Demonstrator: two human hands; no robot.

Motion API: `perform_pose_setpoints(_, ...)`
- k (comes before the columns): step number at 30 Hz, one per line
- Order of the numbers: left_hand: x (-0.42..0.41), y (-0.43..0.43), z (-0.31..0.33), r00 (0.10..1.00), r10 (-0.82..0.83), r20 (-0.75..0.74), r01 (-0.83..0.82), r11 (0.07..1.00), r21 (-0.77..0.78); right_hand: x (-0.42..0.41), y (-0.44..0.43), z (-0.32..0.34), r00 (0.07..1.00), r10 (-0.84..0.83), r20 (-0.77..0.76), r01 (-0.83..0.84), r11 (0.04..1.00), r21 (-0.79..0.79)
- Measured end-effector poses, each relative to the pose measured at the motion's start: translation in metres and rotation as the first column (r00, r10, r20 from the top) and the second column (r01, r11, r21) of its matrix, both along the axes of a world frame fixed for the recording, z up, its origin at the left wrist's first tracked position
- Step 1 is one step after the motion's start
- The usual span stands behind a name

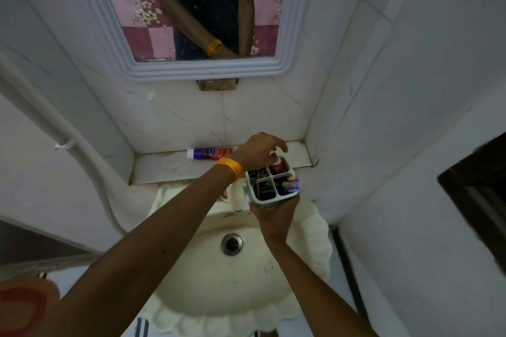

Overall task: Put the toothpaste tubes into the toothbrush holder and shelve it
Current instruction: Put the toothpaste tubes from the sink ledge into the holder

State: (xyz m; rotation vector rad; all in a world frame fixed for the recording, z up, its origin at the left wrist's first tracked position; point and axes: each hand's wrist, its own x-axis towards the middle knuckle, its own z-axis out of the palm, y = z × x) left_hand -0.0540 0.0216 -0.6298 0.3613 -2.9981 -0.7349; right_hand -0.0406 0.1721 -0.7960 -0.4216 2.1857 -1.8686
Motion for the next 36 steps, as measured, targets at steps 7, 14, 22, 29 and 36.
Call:
perform_pose_setpoints(7,0.049,-0.052,-0.019,0.806,0.517,-0.288,-0.471,0.855,0.217,-0.008,0.000,-0.013,1.000,0.007,0.015,-0.006,0.998,-0.058)
perform_pose_setpoints(14,0.107,-0.124,-0.102,0.729,0.675,0.114,-0.684,0.725,0.085,-0.004,-0.004,-0.013,0.998,0.048,0.045,-0.043,0.993,-0.110)
perform_pose_setpoints(22,0.099,-0.131,-0.140,0.718,0.672,0.184,-0.648,0.741,-0.175,-0.004,-0.003,-0.010,0.989,0.093,0.112,-0.087,0.995,-0.056)
perform_pose_setpoints(29,0.102,-0.119,-0.121,0.732,0.680,0.032,-0.681,0.732,0.021,-0.003,-0.003,-0.002,0.996,0.064,0.065,-0.065,0.998,0.010)
perform_pose_setpoints(36,0.118,-0.092,-0.026,0.618,0.667,-0.416,-0.645,0.733,0.216,-0.003,-0.002,0.003,0.999,0.034,0.016,-0.033,0.999,-0.043)
